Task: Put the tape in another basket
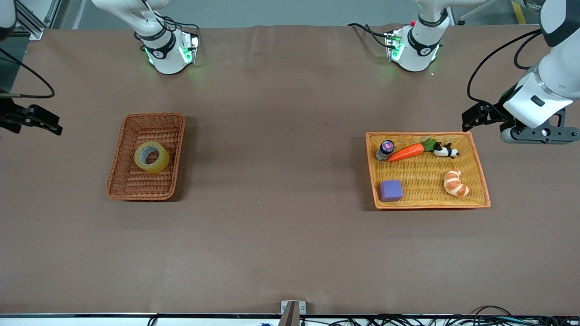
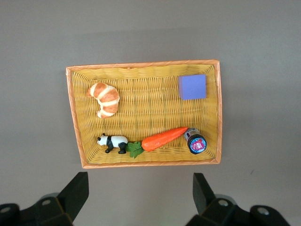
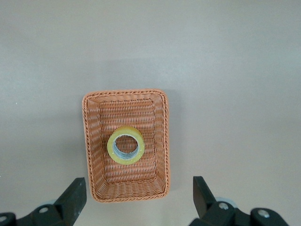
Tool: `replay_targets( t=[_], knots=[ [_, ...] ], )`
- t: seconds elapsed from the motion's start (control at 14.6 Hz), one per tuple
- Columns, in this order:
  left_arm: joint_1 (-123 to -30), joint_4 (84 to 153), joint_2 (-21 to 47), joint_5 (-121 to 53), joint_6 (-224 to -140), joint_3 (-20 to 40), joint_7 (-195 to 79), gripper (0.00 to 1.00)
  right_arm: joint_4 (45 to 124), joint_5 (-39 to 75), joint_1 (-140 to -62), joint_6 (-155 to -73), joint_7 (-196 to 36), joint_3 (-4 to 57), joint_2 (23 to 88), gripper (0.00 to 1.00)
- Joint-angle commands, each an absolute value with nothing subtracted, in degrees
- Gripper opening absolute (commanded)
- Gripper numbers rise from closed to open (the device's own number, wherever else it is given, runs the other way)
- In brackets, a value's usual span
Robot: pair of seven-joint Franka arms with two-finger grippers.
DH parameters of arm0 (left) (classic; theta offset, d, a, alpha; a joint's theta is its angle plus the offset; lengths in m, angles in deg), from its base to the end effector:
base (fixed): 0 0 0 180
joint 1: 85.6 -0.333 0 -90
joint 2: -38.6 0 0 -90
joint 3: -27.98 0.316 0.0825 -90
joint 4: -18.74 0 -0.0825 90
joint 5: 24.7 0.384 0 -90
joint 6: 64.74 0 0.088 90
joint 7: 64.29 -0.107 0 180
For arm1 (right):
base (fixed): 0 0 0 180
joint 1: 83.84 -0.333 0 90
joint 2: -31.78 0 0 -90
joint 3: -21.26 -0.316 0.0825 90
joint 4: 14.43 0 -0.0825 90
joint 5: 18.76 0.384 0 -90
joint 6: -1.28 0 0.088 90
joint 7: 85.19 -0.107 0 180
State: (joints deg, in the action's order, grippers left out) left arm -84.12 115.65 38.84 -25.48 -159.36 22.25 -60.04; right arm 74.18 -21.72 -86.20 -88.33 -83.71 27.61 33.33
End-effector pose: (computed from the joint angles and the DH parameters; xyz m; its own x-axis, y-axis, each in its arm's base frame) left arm 0.5517 -0.0713 0.5766 0.9981 -0.0504 -0.0367 -0.0501 -0.9987 0.0104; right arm 0.5605 -0.0438 0.6205 0.9990 -0.0442 -0.0108 -0.0435 -0.9976 0.0544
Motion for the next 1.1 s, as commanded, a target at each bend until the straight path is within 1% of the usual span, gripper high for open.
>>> replay_targets(
  t=[0.0, 0.62, 1.03],
  knots=[
    [-84.3, 115.4, 39.0, -24.5, -159.8, 22.4, -59.8, 0.98, 74.2, -20.3, -85.4, -87.8, -82.9, 27.4, 32.8, 1.00],
    [-84.3, 114.8, 38.4, -24.7, -159.8, 22.6, -59.6, 0.98, 76.3, -18.1, -86.1, -89.2, -83.1, 27.1, 30.9, 1.00],
    [-84.3, 114.6, 38.3, -24.7, -159.8, 22.5, -57.9, 0.98, 76.4, -18.1, -86.5, -89.2, -83.0, 27.1, 31.2, 1.00]
  ],
)
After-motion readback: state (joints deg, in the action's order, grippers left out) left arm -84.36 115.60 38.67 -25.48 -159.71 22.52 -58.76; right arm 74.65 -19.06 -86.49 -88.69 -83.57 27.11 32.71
